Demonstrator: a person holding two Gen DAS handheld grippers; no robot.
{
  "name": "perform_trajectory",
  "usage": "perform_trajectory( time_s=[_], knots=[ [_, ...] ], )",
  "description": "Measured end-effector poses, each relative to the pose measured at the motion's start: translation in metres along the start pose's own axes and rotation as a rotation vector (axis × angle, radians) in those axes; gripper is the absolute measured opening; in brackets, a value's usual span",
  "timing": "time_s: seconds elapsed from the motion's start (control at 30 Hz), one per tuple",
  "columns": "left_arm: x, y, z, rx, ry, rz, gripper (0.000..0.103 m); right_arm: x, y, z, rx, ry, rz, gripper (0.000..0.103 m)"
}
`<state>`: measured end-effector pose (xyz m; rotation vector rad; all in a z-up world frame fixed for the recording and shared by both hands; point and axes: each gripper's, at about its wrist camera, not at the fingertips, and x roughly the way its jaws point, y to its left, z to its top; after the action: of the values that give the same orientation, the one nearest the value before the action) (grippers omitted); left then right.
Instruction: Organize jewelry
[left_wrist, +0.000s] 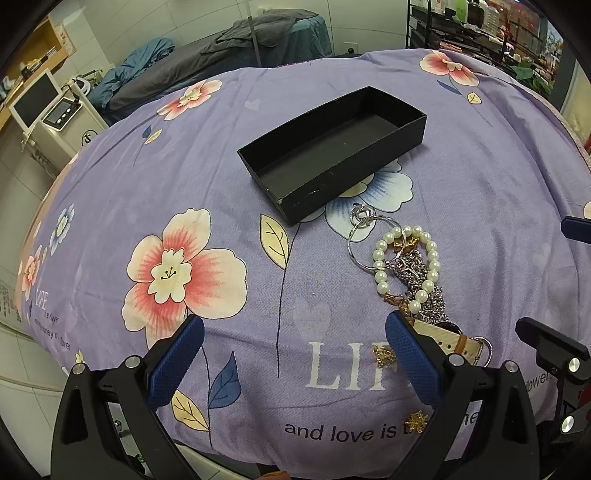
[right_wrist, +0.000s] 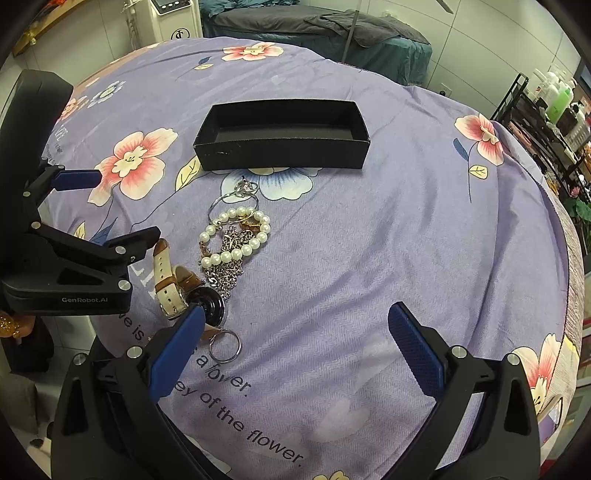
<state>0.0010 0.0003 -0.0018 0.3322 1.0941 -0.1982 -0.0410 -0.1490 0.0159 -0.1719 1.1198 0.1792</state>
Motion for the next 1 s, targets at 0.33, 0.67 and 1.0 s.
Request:
perform_trajectory(
  time_s=[0.33, 0.67, 1.0],
  knots=[
    [-0.0004, -0.0013, -0.0015, 0.003, -0.001, -0.001, 0.097, -0.0001, 0.0013, -0.0019, 0.000, 0.004, 0.004, 0.098],
    [-0.0003, -0.0006, -0.0004, 0.002, 0.000, 0.003, 0.097, -0.0002, 0.0016, -0.0035, -0.002, 0.007, 0.006, 0.098],
    [0.0001, 0.0011, 0.0006, 0.003, 0.000, 0.007, 0.097, 0.0024, 0.0022, -0.0039, -0.001, 0.016, 0.010, 0.098]
  ],
)
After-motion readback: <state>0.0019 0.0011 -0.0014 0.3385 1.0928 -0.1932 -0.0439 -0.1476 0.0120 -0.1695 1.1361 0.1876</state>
